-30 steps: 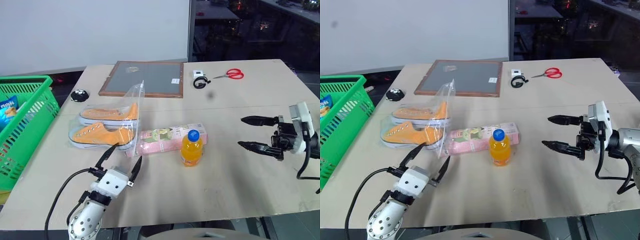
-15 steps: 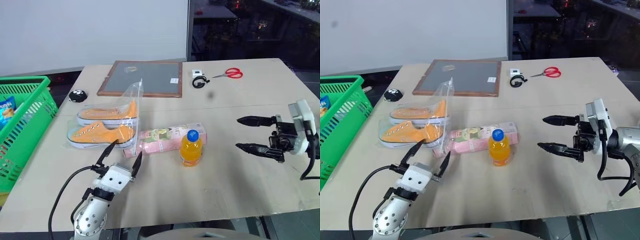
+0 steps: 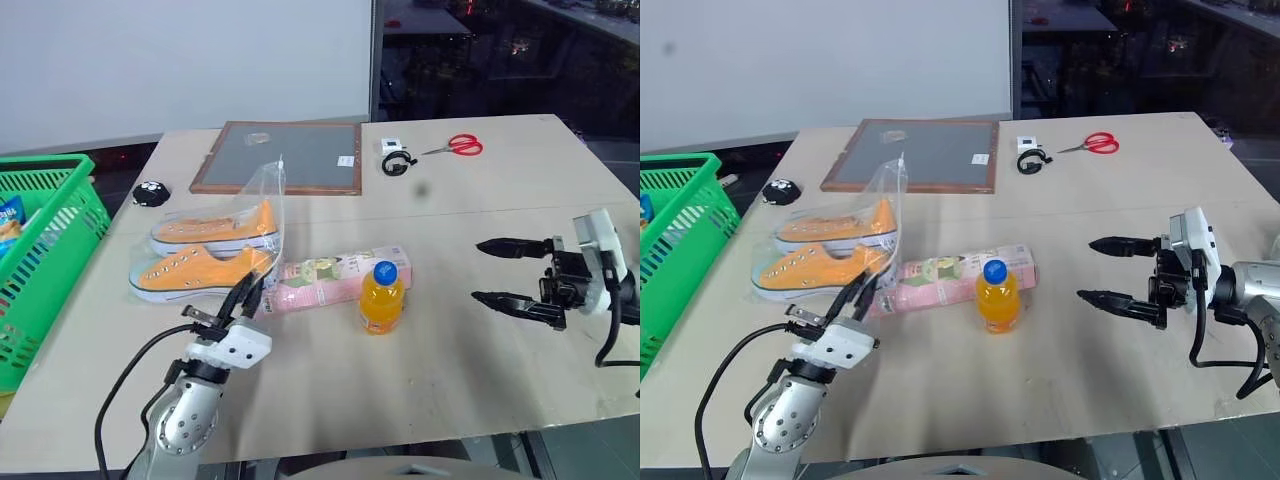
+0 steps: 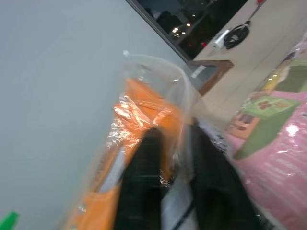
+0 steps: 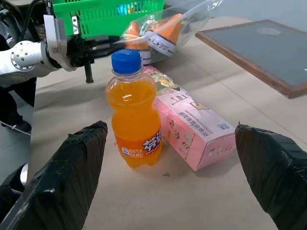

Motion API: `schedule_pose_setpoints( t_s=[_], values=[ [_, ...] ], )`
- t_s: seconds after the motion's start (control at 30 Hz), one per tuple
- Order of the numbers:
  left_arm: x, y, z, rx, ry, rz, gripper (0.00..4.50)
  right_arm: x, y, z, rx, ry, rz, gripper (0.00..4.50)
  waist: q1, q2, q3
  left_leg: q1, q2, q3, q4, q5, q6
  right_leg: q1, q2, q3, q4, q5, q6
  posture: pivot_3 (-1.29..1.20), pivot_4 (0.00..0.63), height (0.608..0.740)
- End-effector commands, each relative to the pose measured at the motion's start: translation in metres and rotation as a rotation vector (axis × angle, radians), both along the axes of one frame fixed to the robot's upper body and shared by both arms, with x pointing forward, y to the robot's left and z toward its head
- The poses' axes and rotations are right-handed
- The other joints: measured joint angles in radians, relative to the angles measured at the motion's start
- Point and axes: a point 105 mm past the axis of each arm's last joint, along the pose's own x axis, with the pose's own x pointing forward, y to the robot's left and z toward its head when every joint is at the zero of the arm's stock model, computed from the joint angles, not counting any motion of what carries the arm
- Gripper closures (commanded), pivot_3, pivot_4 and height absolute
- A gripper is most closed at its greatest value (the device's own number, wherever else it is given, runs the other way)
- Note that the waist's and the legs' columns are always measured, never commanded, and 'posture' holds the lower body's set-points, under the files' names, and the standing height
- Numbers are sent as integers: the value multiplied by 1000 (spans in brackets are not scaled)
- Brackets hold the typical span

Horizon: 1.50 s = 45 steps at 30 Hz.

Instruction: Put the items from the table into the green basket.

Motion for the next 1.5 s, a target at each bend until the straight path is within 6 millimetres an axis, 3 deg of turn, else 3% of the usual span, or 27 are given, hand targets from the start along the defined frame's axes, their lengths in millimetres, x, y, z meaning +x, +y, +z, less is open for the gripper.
schedule_pose_setpoints(
  t_s=[0.03, 0.23, 0.37, 0.53, 0.77, 0.93, 1.03, 1.23, 1.4, 1.5],
  values=[
    [1, -1, 8, -6, -50, -1, 4441, 1, 1, 7, -2, -56, -2, 0, 0, 0, 0, 0, 0, 0, 0, 0, 0, 0, 0, 0, 0, 0, 0, 35, 31, 740],
    [3, 1, 10, -20, -54, 9, 4441, 3, 1, 6, -7, -61, 1, 0, -1, 0, -1, 0, 0, 0, 0, 0, 0, 0, 0, 0, 0, 1, 0, 40, 30, 740],
    [11, 11, 26, -71, -104, 44, 4441, 5, 2, 6, -7, -65, 2, 0, -1, 0, -1, 0, 0, 0, 1, 0, 0, 0, 0, 0, 0, 1, -1, 46, 22, 740],
    [32, 15, 68, -121, -201, 48, 4441, 7, 4, 5, -1, -72, 4, 0, -1, -1, -2, 0, 0, 0, 2, 0, 0, 0, 2, 0, 0, 4, -2, 52, 12, 740],
    [85, 21, 144, -177, -257, -45, 4441, 11, 9, 5, 14, -93, 7, 0, -4, -2, -5, 0, 1, 0, 3, 1, -1, 0, 5, 0, 0, 7, -5, 61, 0, 740],
    [119, 45, 200, -178, -243, -20, 4441, 16, 10, 7, 22, -117, -2, 0, -17, -6, -6, 0, 0, 0, 4, 3, -5, -1, 5, 1, 0, 8, -6, 50, 0, 740],
    [131, 60, 220, -182, -220, 24, 4441, 19, 10, 9, 33, -139, -20, 0, -36, -9, -8, -1, 0, 0, 3, 3, -6, -1, 5, 1, 0, 8, -6, 50, 0, 740],
    [138, 73, 233, -212, -208, 33, 4441, 18, 13, 7, 52, -147, -40, 0, -62, -10, -10, -1, 0, 1, 2, 3, -6, -4, 5, 3, 0, 8, -6, 25, 0, 740],
    [145, 77, 227, -238, -188, 51, 4441, 20, 13, 7, 52, -159, -54, 0, -62, -10, -10, -1, 1, 1, 3, 3, -6, -4, 5, 3, 1, 8, -6, 17, 0, 740],
    [142, 80, 213, -235, -143, 44, 4441, 20, 11, 7, 48, -161, -60, 0, -63, -11, -12, -1, 1, 2, 3, 3, -6, -4, 5, 4, 1, 9, -5, 16, 0, 740]
  ],
)
